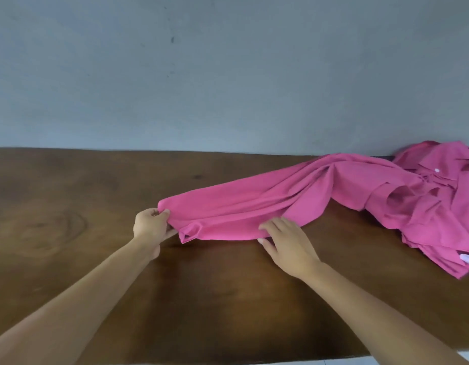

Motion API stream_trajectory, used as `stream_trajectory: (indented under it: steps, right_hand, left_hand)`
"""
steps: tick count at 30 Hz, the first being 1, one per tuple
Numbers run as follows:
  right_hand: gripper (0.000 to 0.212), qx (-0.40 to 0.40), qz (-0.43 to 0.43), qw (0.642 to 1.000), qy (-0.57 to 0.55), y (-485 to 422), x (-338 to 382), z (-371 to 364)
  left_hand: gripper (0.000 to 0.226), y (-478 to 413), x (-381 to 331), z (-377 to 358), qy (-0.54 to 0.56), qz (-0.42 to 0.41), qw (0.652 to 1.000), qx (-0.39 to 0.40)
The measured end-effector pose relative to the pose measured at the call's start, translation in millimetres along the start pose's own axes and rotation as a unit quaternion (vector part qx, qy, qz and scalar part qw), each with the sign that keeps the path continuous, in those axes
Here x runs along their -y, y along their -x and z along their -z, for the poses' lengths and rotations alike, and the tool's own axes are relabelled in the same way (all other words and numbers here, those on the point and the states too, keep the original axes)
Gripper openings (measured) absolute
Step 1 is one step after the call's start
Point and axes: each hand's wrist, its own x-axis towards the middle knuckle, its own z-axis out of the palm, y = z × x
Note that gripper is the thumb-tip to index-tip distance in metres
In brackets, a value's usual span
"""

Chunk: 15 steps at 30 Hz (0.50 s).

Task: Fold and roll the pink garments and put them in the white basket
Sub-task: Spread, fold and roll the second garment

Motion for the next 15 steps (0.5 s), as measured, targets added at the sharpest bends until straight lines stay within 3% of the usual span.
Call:
stream_trajectory:
  steps: [4, 8, 9, 12, 15]
  right_hand:
    - [0.033, 0.047, -0.088, 0.995, 0.002, -2.1, 17.0, -18.4]
    - [0.009, 0.006, -0.139, 0.990, 0.010, -17.7, 42.2, -27.3]
    - [0.003, -0.005, -0.152, 0.988, 0.015, -20.5, 49.1, -28.1]
    - [0.013, -0.020, -0.204, 0.978, 0.020, -24.4, 71.4, -26.3]
    - [0.019, -0.013, -0.238, 0.971, 0.008, -22.1, 91.0, -19.9]
  left_hand:
    - [0.015, -25.9, 2.1, 35.5, -0.047, 0.008, 0.998, -0.045]
    - [0.004, -43.5, -2.1, 70.6, -0.151, -0.040, 0.985, -0.067]
    - [0.008, -46.1, -3.9, 77.0, -0.191, -0.067, 0.977, -0.072]
    - [0.015, -43.1, -10.1, 84.3, -0.279, -0.210, 0.936, -0.042]
    - [0.016, -24.1, -6.5, 72.1, -0.309, -0.396, 0.861, 0.080]
